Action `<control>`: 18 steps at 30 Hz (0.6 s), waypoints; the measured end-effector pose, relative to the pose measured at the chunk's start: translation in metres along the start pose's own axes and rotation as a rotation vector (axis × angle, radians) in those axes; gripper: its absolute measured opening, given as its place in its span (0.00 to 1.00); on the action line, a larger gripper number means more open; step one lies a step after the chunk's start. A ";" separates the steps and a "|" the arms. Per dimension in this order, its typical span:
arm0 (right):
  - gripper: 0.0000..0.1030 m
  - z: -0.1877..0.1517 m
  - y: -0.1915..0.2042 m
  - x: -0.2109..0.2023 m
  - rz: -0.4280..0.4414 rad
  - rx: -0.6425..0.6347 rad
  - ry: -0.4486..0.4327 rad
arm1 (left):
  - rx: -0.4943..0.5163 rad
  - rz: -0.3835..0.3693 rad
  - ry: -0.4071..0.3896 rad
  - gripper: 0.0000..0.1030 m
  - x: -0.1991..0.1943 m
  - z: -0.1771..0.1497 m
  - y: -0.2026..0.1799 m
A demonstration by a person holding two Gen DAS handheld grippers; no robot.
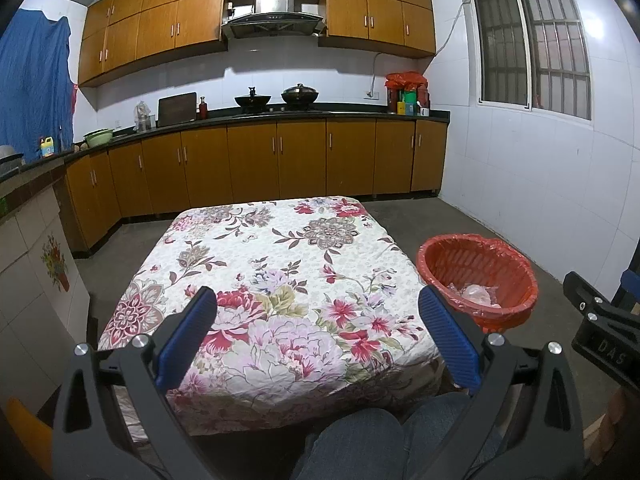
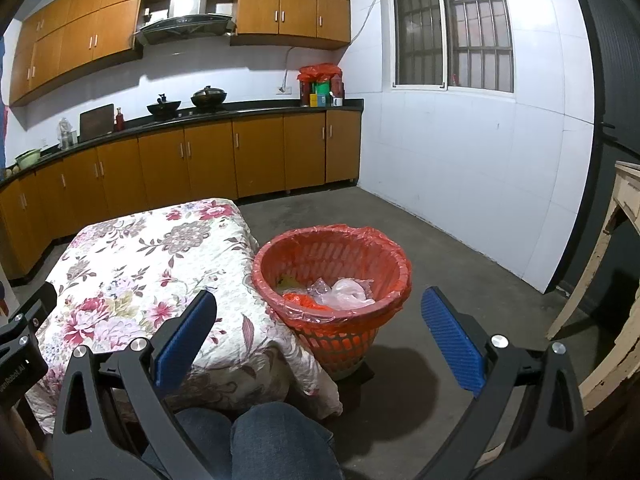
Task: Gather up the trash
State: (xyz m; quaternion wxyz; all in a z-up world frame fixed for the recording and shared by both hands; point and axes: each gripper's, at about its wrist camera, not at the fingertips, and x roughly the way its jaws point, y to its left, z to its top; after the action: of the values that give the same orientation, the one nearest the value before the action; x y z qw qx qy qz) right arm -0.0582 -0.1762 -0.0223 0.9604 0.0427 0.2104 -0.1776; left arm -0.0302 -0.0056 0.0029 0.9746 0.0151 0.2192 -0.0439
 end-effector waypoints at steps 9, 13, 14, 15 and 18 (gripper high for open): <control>0.98 -0.001 0.003 0.002 0.004 -0.003 0.007 | -0.004 0.002 0.002 0.96 -0.002 0.001 0.000; 0.98 -0.002 0.004 0.002 0.004 -0.002 0.009 | -0.010 0.005 0.006 0.96 -0.002 0.001 0.001; 0.98 -0.002 0.004 0.002 0.004 -0.002 0.009 | -0.012 0.005 0.007 0.96 -0.001 0.002 0.001; 0.98 -0.002 0.004 0.002 0.003 -0.002 0.009 | -0.014 0.006 0.008 0.96 -0.001 0.002 0.001; 0.98 -0.002 0.004 0.002 0.005 -0.002 0.010 | -0.020 0.009 0.010 0.96 -0.001 0.002 0.001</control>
State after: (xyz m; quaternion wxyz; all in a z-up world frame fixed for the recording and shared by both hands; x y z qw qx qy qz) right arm -0.0558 -0.1729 -0.0248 0.9598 0.0429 0.2153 -0.1749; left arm -0.0304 -0.0043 0.0047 0.9738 0.0066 0.2244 -0.0373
